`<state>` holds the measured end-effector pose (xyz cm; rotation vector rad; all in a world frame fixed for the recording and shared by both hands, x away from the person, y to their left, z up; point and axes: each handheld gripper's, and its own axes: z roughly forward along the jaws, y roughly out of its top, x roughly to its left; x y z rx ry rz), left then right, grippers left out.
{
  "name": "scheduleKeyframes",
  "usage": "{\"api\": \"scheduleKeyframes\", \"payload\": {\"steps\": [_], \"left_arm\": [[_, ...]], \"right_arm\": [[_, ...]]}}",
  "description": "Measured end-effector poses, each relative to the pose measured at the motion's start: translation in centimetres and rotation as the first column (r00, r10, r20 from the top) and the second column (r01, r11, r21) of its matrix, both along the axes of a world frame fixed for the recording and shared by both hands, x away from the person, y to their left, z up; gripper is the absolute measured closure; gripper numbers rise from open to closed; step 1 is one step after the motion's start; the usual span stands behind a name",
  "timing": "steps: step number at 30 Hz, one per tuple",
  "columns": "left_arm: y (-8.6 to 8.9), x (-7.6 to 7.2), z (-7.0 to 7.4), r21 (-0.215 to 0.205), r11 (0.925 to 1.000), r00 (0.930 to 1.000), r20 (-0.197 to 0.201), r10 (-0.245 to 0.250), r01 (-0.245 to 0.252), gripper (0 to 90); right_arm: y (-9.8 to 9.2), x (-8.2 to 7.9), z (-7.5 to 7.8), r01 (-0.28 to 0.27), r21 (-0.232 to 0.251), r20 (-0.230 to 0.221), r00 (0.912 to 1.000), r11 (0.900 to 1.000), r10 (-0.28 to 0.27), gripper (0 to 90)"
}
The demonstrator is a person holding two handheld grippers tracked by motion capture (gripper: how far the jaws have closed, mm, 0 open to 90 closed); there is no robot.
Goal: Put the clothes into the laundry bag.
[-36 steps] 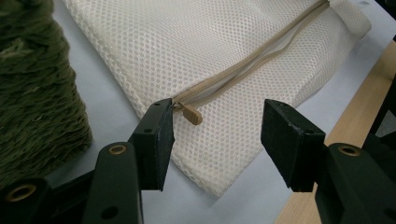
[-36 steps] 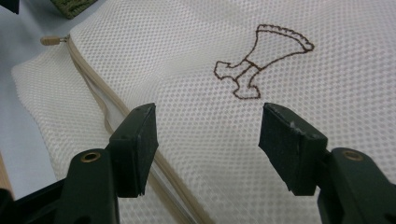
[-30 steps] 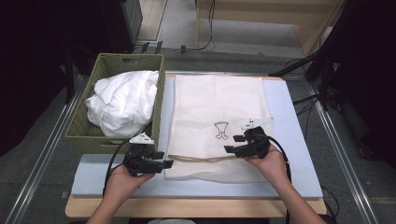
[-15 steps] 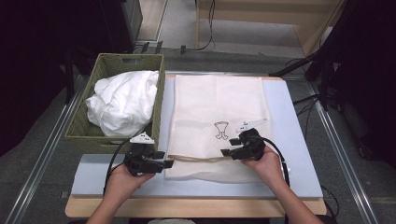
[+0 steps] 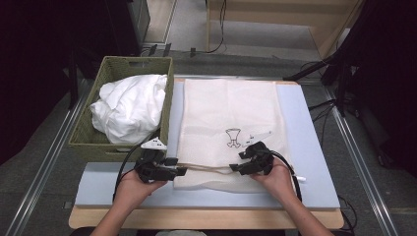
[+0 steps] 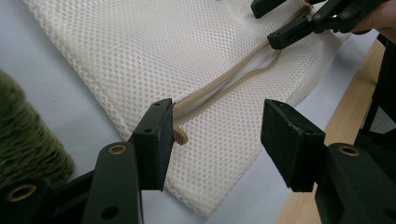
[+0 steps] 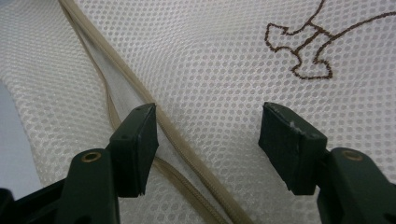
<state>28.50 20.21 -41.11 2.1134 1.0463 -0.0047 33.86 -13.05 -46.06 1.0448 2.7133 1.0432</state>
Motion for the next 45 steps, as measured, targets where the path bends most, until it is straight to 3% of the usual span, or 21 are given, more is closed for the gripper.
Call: {"api": "scheduleKeyframes", "payload": {"steps": [7, 15, 22, 30, 34, 39, 45], "left_arm": [[-0.3, 0.3, 0.0, -0.002, 0.9999, 0.9999, -0.003, -0.012, 0.012, 44.9], [-0.3, 0.3, 0.0, 0.002, 1.0, 0.9999, -0.007, -0.009, 0.009, 44.9], [-0.3, 0.3, -0.1, 0.004, 0.9999, 0.9999, -0.008, -0.01, 0.01, 44.9], [-0.3, 0.3, -0.1, 0.003, 1.0, 0.9999, -0.011, -0.007, 0.007, 44.9], [-0.2, 0.3, -0.1, 0.002, 1.0, 0.9999, -0.011, -0.005, 0.005, 45.0], [-0.2, 0.3, -0.1, -0.001, 1.0, 0.9999, -0.014, -0.001, 0.001, 45.1], [0.0, 0.3, 0.0, 0.0, 1.0, 0.9999, -0.015, -0.002, 0.002, 45.1]], "right_arm": [[0.2, -0.8, -0.5, 0.001, -0.012, 0.032, 0.9995, 1.0, -0.001, 33.2], [1.5, -1.6, -1.0, 0.039, -0.074, 0.125, 0.9917, 0.996, -0.029, 32.0], [1.7, -1.5, -1.3, 0.081, -0.052, 0.161, 0.9844, 0.995, -0.072, 33.8], [1.8, -1.1, -1.3, 0.136, -0.032, 0.19, 0.9735, 0.99, -0.128, 51.7], [2.1, -1.0, -1.3, 0.149, -0.032, 0.197, 0.9704, 0.988, -0.14, 66.5], [2.6, -0.5, -1.0, 0.147, -0.04, 0.181, 0.9739, 0.988, -0.137, 82.6], [2.3, 0.5, -0.8, 0.145, -0.007, 0.121, 0.9822, 0.989, -0.143, 86.9]]}}
